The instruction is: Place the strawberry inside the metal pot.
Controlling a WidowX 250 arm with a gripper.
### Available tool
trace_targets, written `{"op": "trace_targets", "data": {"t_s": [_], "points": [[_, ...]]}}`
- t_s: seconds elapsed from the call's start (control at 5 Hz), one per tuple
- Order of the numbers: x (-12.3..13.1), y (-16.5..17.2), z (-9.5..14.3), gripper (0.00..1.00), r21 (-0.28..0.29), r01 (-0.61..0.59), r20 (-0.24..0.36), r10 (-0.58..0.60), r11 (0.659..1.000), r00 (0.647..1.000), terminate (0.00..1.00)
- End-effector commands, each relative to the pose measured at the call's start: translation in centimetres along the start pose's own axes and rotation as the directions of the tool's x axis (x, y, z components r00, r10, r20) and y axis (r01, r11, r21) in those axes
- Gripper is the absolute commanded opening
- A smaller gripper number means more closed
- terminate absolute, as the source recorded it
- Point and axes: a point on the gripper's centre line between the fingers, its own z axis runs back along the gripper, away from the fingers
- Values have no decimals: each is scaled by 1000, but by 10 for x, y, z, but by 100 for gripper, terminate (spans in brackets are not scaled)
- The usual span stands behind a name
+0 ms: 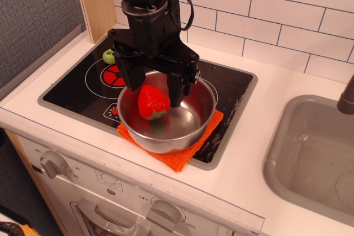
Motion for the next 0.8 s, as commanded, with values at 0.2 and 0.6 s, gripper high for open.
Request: {"op": "trace_targets", "data": {"t_s": [0.2, 0.6], "points": [[8, 4, 16, 100, 5, 1, 55, -1, 1000, 998, 0], [8, 4, 16, 100, 5, 1, 55, -1, 1000, 998, 100]]}}
